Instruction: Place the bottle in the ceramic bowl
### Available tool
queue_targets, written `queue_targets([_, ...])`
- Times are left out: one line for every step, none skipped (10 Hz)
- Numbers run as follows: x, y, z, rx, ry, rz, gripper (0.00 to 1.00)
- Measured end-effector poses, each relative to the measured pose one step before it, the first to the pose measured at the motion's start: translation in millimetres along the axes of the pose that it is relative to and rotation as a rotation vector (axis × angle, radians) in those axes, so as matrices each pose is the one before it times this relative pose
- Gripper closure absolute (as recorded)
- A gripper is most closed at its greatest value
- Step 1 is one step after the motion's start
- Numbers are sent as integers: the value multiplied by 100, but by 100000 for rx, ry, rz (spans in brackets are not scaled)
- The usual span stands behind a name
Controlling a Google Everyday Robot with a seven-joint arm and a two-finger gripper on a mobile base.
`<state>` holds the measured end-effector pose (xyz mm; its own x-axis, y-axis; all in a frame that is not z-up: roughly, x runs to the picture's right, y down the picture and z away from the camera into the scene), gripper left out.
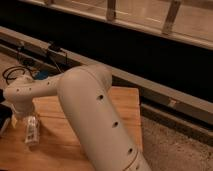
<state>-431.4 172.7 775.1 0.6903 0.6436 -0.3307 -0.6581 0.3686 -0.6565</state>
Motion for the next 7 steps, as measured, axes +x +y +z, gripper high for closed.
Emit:
queue_targets([-91, -7, -52, 488, 197, -562, 35])
queue_targets([-476, 405, 158, -178, 296, -2007, 35])
queue_targets([-151, -43, 465, -405, 698, -676, 35])
queue_targets([225, -342, 507, -493, 685, -68, 35])
queue_targets([244, -442, 336, -487, 522, 697, 35])
queue_targets([301, -417, 335, 97, 939, 656, 35])
queue_targets([316, -225, 137, 438, 962, 227, 35])
